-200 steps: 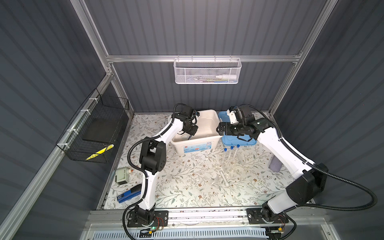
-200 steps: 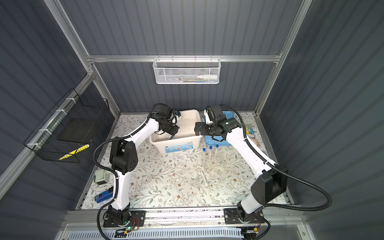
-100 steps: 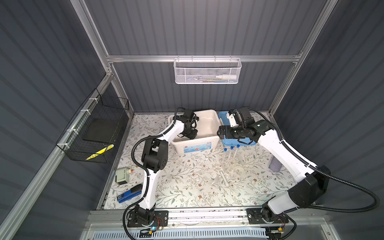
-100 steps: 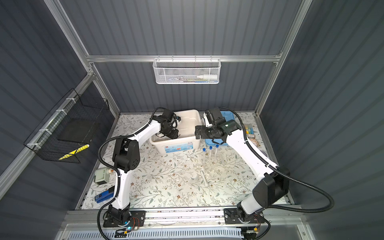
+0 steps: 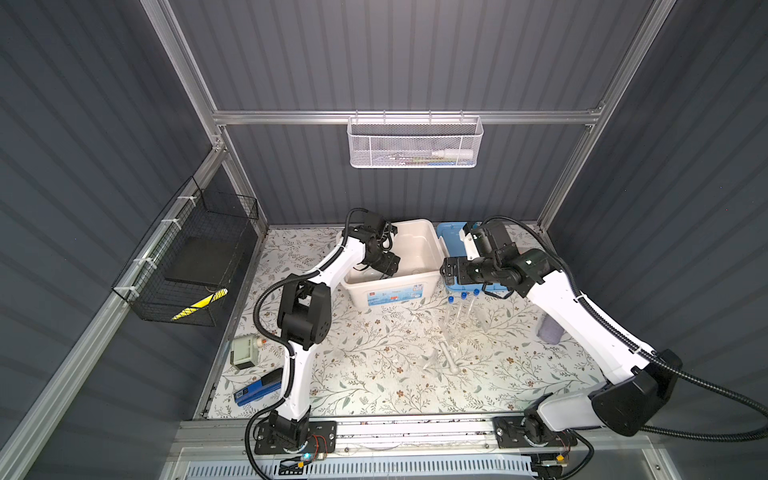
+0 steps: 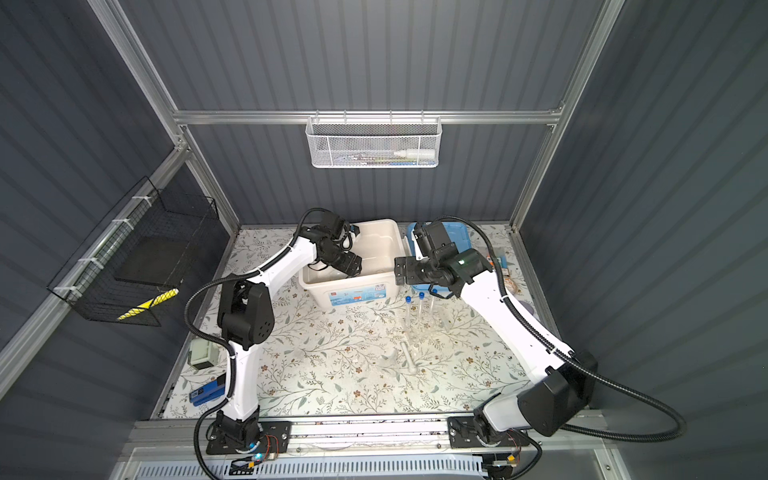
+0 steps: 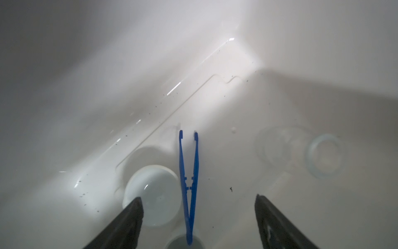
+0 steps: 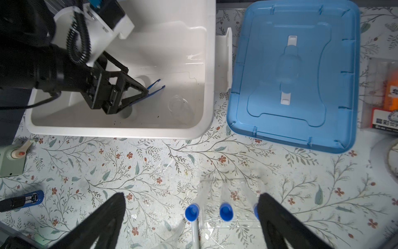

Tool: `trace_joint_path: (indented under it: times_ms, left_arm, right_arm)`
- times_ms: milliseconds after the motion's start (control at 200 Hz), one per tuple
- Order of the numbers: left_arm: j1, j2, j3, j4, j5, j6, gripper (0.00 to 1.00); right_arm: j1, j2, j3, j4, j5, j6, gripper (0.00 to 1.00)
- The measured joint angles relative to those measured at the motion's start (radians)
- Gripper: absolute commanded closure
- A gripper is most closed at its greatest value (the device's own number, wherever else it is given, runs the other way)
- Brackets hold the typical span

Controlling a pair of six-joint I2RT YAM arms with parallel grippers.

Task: Organize the chemistry lab equipment
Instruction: 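Open the left gripper to release the tweezers while the right gripper moves toward the funnel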

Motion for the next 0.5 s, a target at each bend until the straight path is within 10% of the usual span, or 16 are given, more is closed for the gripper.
trace_joint_path:
  times_ms: [500]
  left_arm:
    - [0.000,-0.359,-0.261,0.181,0.001,-0.088,0.00]
  right_arm:
    - [0.328,-0.252,-0.205,-0.020,0.291,-0.011,0.19]
